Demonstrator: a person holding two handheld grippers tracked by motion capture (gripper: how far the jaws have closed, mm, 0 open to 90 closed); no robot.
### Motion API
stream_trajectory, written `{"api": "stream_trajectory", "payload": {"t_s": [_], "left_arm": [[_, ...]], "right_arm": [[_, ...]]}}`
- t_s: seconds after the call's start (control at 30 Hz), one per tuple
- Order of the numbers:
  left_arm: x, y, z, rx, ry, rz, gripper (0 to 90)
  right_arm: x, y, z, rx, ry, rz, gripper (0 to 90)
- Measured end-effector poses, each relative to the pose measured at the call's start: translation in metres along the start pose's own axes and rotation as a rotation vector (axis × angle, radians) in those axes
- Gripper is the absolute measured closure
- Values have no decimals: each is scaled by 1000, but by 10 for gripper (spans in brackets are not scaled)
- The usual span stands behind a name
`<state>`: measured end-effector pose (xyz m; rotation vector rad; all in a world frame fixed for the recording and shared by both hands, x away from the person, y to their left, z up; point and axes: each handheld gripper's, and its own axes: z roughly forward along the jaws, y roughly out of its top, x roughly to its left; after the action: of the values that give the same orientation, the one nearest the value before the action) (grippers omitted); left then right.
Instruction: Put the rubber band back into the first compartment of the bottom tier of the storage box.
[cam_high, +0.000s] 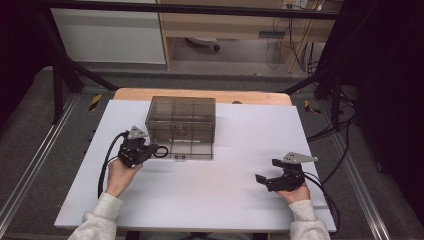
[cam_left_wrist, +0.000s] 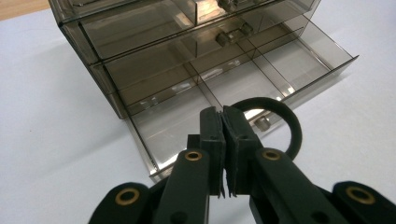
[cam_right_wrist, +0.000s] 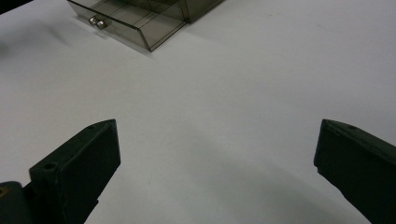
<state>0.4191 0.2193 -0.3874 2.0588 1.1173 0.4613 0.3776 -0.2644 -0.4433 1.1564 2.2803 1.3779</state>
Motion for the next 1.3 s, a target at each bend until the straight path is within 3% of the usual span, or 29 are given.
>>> {"api": "stream_trajectory", "payload": {"t_s": [1.1,1.3], "left_arm": [[14,4,20,5,23,-43,864],[16,7,24,18,37,-36,863]], "right_arm": [[0,0,0,1,-1,0,11],[0,0,0,0,-1,0,11]]}}
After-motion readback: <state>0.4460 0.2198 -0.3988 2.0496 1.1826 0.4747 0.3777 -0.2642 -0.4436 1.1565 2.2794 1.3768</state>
